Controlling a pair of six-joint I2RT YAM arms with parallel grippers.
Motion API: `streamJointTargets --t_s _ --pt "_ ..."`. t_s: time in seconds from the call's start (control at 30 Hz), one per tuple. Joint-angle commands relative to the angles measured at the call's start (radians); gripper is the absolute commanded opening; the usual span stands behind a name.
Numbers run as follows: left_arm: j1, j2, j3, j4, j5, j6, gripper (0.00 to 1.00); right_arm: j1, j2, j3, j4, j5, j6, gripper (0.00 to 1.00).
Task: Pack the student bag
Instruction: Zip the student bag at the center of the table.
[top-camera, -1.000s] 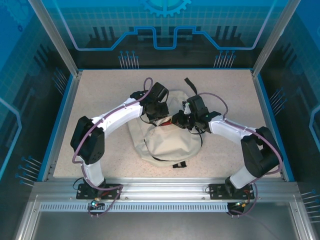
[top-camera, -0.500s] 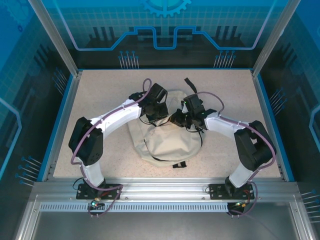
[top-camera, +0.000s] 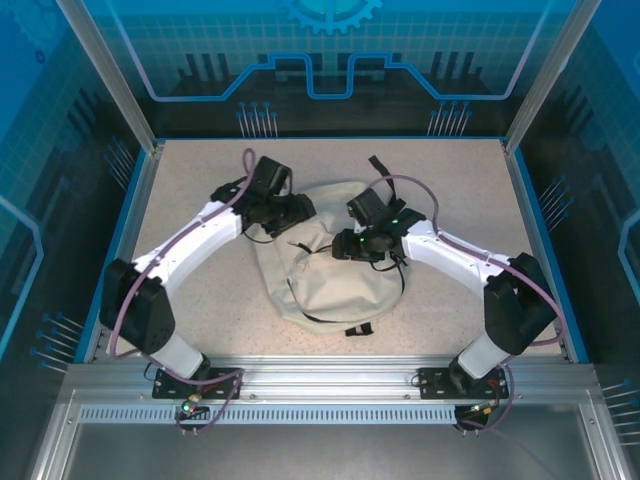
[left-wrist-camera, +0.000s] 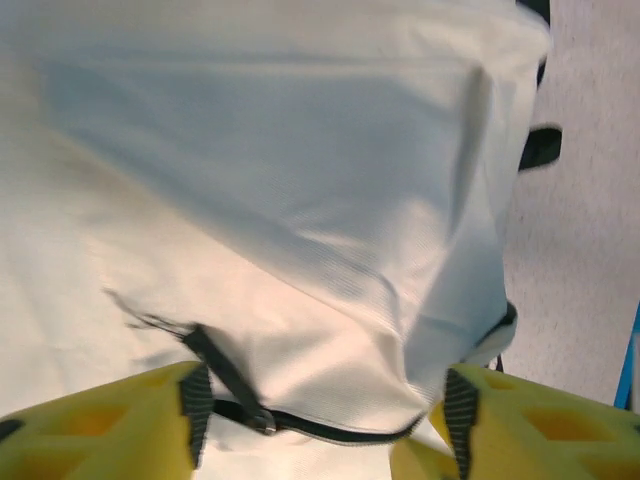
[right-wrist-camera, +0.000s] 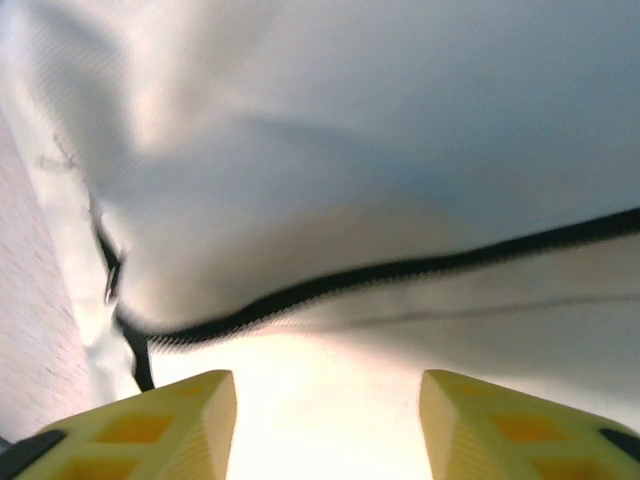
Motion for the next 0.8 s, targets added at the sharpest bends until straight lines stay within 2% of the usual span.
streamJointTargets --t_s 0.0,0.13,0.27,0.53,0.77 --pt "0.074 -0.085 -0.088 -0.027 -0.019 0.027 0.71 0.104 0.029 0.14 -0.311 0.206 -0.144 0.56" --pt "0.164 -0.181 -0.187 -0.059 -0.048 0.054 0.77 0.216 0.149 0.356 -0.442 0.326 -0.216 0.57" --pt "0.249 -0.286 -0.286 -0.087 -0.079 0.073 0.85 0.286 0.316 0.571 -0.506 0.416 -0.264 0.56" --pt "0.382 -0.473 -0.421 -0.15 -0.102 0.095 0.99 0.304 0.576 0.871 -0.587 0.489 -0.299 0.52" --pt "0.403 -0.501 -0.433 -0.161 -0.096 0.111 0.99 0.314 0.691 0.959 -0.627 0.533 -0.359 0.47"
